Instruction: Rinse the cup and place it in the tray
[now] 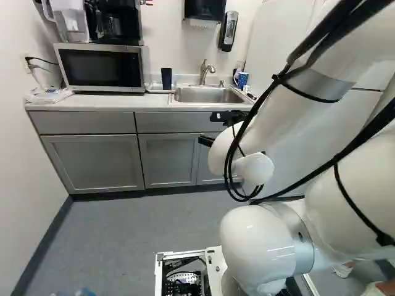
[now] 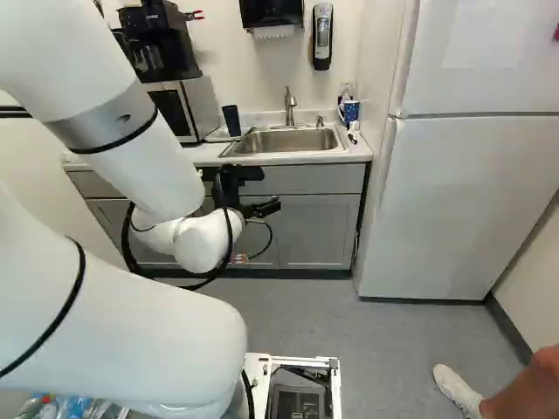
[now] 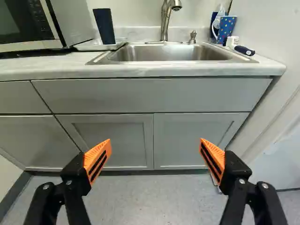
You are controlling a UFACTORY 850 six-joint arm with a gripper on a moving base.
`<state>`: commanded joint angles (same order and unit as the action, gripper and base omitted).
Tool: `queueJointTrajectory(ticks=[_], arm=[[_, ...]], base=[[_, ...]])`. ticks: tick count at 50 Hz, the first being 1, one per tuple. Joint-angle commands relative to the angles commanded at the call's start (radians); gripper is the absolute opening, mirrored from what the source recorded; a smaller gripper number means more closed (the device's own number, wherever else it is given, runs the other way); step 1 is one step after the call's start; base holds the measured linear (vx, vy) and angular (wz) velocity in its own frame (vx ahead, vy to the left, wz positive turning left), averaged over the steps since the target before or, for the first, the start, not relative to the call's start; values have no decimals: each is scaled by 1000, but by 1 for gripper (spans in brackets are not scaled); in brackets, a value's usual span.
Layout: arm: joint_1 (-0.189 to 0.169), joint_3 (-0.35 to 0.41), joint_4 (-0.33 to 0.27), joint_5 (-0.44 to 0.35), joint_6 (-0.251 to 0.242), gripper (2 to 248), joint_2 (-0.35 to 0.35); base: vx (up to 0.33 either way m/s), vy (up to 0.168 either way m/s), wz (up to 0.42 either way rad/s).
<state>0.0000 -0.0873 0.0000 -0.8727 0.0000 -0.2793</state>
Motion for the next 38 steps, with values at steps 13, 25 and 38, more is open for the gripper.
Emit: queueJointTrajectory(ticks=[13, 25, 38], arm=[[0, 0, 0, 0, 0, 247, 0], [0, 0, 0, 0, 0, 247, 0], [0, 0, 0, 0, 0, 247, 0]], base=[[0, 0, 0], [0, 0, 0], [0, 0, 0]])
